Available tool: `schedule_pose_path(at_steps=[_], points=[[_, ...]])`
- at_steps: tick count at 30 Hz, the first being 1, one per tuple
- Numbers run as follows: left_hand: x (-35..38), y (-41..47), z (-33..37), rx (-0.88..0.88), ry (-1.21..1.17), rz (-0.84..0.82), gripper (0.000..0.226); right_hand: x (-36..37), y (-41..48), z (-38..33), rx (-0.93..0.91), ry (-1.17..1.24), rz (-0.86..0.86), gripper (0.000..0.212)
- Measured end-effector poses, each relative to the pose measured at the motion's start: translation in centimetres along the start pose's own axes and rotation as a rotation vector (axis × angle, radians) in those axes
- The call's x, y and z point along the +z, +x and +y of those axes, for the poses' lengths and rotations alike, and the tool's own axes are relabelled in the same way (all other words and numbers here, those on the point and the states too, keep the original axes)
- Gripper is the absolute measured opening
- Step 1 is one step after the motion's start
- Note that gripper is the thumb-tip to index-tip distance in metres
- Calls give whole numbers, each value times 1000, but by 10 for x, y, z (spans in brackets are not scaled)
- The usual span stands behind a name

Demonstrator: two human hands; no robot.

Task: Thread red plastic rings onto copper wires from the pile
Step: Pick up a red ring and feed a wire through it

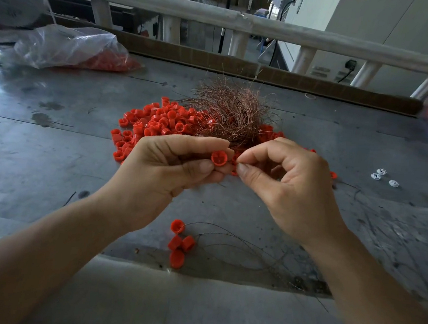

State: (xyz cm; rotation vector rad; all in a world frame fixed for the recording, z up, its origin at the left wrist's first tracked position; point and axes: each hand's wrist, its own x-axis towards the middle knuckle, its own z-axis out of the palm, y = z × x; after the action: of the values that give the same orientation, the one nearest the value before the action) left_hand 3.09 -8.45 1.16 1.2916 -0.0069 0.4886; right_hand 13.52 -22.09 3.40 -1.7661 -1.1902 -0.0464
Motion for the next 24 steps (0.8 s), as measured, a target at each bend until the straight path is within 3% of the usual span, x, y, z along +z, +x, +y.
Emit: schedule_pose_path(at_steps=[7,14,20,24], points=[[0,0,1,-40,-84,-2,29,-2,1,0,97,196,-57,15],[0,-1,0,-112,-123,-59,27,2,2,4,323,414,-228,32],[-1,-3,-1,-149,-122,-144,24,1,2,6,360,391,-286,32],[0,-2,-1,-164,-129,-104,23,-4,4,6,339,321,-350,25]])
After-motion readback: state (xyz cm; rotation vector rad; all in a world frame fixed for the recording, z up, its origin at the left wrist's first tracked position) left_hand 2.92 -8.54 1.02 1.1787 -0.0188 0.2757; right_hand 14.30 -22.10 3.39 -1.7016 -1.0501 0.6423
